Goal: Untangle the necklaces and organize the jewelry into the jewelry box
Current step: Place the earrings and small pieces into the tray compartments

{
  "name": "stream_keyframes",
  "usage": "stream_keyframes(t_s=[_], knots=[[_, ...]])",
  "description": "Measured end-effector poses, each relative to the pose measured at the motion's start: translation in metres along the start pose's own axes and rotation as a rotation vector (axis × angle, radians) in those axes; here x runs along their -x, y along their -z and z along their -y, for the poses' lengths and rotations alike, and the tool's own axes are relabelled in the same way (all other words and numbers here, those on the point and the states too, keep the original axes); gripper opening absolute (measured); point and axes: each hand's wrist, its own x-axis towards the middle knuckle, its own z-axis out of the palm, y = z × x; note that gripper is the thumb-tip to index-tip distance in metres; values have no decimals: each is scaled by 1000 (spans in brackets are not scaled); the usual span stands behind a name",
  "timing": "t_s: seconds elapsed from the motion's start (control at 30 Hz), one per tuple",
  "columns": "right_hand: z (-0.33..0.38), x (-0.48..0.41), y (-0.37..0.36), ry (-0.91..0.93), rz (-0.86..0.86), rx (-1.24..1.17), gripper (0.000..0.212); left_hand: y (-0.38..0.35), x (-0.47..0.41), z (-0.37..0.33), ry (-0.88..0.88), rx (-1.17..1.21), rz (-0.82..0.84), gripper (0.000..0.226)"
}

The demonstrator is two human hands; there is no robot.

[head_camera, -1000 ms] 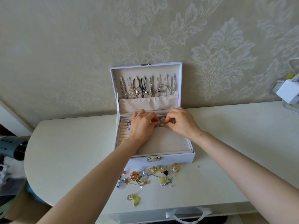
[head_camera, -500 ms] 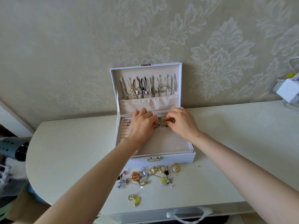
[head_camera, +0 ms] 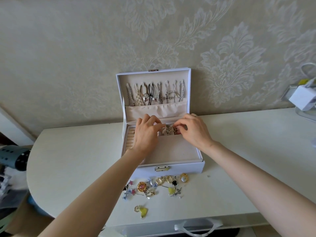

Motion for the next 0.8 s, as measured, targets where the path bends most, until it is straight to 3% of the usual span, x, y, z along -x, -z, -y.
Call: stream_keyframes(t_s=[0.1,0.27,0.33,0.43,0.6,0.8], knots=[[-1,2,1,-5,5,-19,20,-2,2,-2,-2,16,46,42],[-3,11,11,-50,-7,-31,17,0,4,-5,65,40,55,40],[-4,16,19,-102,33,-4,14,4,7,-7,96,54,16,39],[-8,24,31,-158,133,57,9,15,21,-12,124,74,-31,16],[-6,42,45,-181,286,104,19,32,63,-25,142,121,21,32],[7,52,51,-184,236,207,9,52,89,-43,79,189,62,25]])
